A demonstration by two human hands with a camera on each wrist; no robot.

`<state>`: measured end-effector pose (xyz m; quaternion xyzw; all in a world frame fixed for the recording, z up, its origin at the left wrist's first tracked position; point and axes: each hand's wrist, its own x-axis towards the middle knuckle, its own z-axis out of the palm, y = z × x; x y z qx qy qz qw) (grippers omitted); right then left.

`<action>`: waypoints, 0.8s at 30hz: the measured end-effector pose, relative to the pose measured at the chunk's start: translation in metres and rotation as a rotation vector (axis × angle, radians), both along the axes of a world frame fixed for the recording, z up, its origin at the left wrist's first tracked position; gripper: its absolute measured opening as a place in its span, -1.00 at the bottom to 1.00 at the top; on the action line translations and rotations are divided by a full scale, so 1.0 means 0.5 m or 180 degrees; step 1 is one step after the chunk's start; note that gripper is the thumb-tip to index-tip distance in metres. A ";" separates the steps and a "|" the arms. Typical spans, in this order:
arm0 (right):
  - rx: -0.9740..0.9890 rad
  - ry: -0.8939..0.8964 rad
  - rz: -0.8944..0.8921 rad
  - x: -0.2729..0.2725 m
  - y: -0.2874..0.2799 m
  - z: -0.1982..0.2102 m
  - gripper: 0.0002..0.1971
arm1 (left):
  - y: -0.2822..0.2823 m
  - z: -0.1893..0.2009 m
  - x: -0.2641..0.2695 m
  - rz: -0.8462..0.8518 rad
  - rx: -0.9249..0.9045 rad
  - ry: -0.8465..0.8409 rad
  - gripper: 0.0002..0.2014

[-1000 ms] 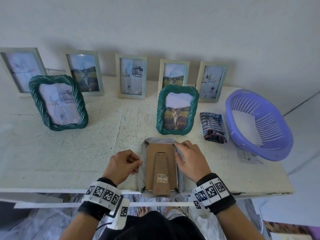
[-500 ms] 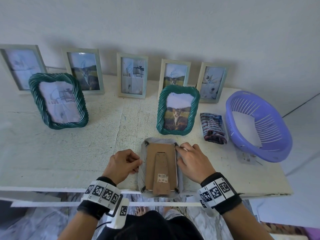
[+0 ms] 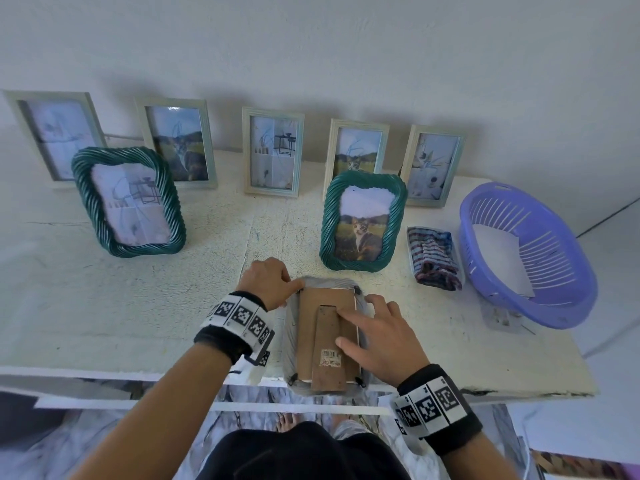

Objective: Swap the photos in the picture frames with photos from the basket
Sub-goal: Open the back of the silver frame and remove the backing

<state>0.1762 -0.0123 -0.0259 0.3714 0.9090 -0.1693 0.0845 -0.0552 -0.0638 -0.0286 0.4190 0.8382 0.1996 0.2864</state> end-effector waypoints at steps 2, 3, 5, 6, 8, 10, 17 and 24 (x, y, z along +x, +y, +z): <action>0.0030 0.0029 -0.0011 -0.001 -0.001 -0.001 -0.44 | 0.010 0.002 0.000 -0.0048 -0.0117 0.0101 -0.68; 0.0049 0.0047 -0.0009 -0.001 -0.002 -0.002 -0.44 | 0.013 0.001 0.000 -0.0053 -0.0140 0.0112 -0.69; 0.0046 0.0088 -0.0018 0.000 -0.003 -0.007 -0.43 | 0.016 0.003 0.000 -0.0062 -0.0165 0.0110 -0.72; 0.0037 0.0107 -0.0031 0.000 -0.004 -0.009 -0.42 | 0.017 0.003 0.001 -0.0071 -0.0178 0.0119 -0.74; 0.0052 0.0139 -0.0052 0.002 -0.007 -0.012 -0.35 | 0.020 0.005 0.002 -0.0133 -0.0231 0.0200 -0.79; 0.0091 0.0168 -0.0063 0.001 -0.008 -0.016 -0.28 | 0.020 0.006 0.002 -0.0187 -0.0244 0.0245 -0.81; 0.0159 0.0156 -0.0042 0.002 -0.005 -0.019 -0.25 | -0.008 0.004 -0.006 -0.0220 -0.0108 -0.0039 -0.83; -0.0020 0.0709 0.0030 0.031 -0.015 -0.012 -0.57 | -0.105 -0.002 0.052 -0.0597 -0.0274 0.0249 -0.06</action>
